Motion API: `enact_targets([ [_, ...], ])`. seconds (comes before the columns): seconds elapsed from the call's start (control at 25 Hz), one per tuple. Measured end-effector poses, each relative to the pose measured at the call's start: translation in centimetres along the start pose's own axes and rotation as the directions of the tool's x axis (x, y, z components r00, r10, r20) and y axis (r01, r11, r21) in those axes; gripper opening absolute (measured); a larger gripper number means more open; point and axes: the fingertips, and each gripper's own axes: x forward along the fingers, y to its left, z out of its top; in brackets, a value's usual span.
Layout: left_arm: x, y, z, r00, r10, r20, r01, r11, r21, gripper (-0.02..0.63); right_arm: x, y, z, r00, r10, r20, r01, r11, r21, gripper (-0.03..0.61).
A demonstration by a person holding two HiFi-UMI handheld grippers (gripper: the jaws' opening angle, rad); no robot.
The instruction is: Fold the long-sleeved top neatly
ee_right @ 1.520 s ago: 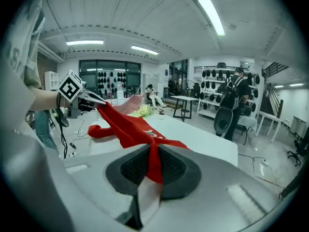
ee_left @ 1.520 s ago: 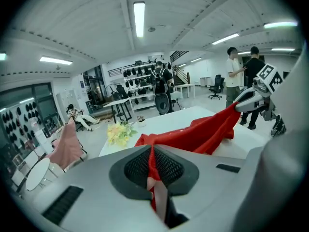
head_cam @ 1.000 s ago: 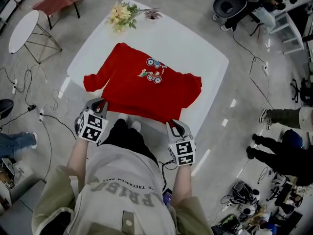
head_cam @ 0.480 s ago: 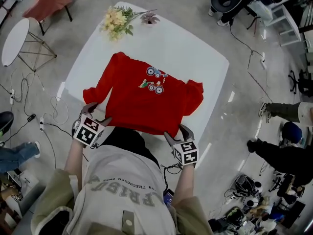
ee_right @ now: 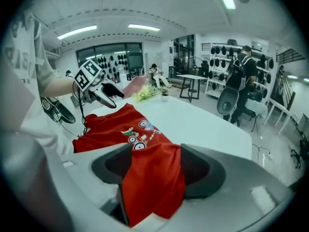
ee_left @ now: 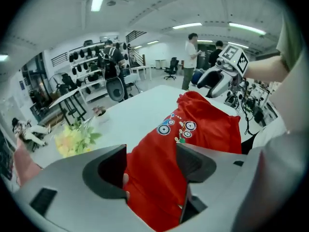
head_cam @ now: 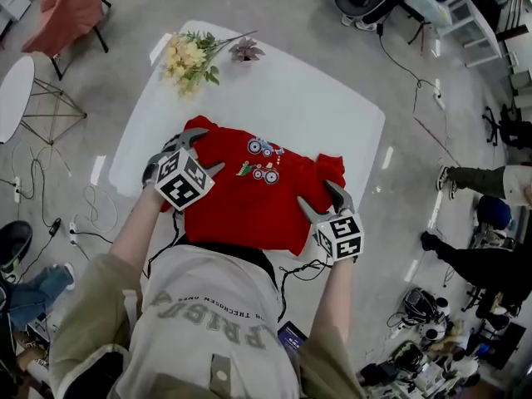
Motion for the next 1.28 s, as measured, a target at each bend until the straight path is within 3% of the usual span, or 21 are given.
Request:
enact_targets([
  [0.2,5.0,1.4,2.4,0.993,-0.083,-0.08,0.09,0.992,0.083,0.324,4.9,-2.8,1.6,0.992,0.058,-0.116,-0.07,0.993,-0.099,0.302],
  [0.36,8.7,2.3,1.1,0.966,-0.105,-0.235,0.141,0.98,0.142,0.321,8.7,-4.6,1.5,0.965,0.145,-0.219,-0.177,0.976,-0.13,0.302],
  [0.48,10.1,2.6,-0.1,0.931,-0.128,-0.34,0.19,0.97,0.154,0.302,10.8,-5.1,0.6,0.915,0.219,-0.34,-0.292,0.939,-0.18,0.301],
  [0.6,10.6,2.6,-0.9,0.901,-0.144,-0.41,0.228,0.96,0.165,0.254,12.3,-4.8,-0.7,0.843,0.279,-0.46,-0.411,0.886,-0.216,0.291],
  [0.72,10.7,1.9,-1.1,0.883,-0.18,-0.434,0.262,0.955,0.138,0.145,13.3,-4.2,-2.1,0.779,0.315,-0.541,-0.495,0.839,-0.224,0.269],
  [0.8,10.6,1.8,-0.6,0.893,-0.176,-0.415,0.251,0.959,0.133,0.056,13.6,-4.1,-2.5,0.763,0.331,-0.555,-0.519,0.825,-0.222,0.198],
  [0.88,10.1,2.3,0.4,0.921,-0.139,-0.364,0.205,0.968,0.148,0.04,13.1,-4.4,-2.2,0.772,0.335,-0.54,-0.519,0.823,-0.231,0.06],
  [0.92,9.8,2.7,1.2,0.939,-0.109,-0.327,0.168,0.973,0.157,0.037,12.7,-4.8,-1.6,0.792,0.33,-0.514,-0.503,0.829,-0.244,0.04],
  [1.04,7.6,4.9,4.9,0.984,0.018,-0.175,0.016,0.982,0.188,0.035,10.4,-6.6,2.5,0.897,0.271,-0.348,-0.381,0.875,-0.299,0.031],
  [1.12,5.4,5.7,7.7,0.993,0.097,-0.064,-0.081,0.974,0.213,0.035,8.2,-7.8,5.5,0.954,0.203,-0.222,-0.271,0.9,-0.342,0.031],
  [1.2,3.6,4.8,8.9,0.993,0.114,-0.007,-0.109,0.965,0.238,0.034,6.1,-7.7,6.9,0.977,0.146,-0.155,-0.197,0.895,-0.4,0.031],
  [1.28,2.7,1.9,7.5,0.997,0.06,-0.038,-0.048,0.963,0.264,0.034,4.6,-6.1,5.8,0.975,0.135,-0.175,-0.202,0.868,-0.454,0.031],
])
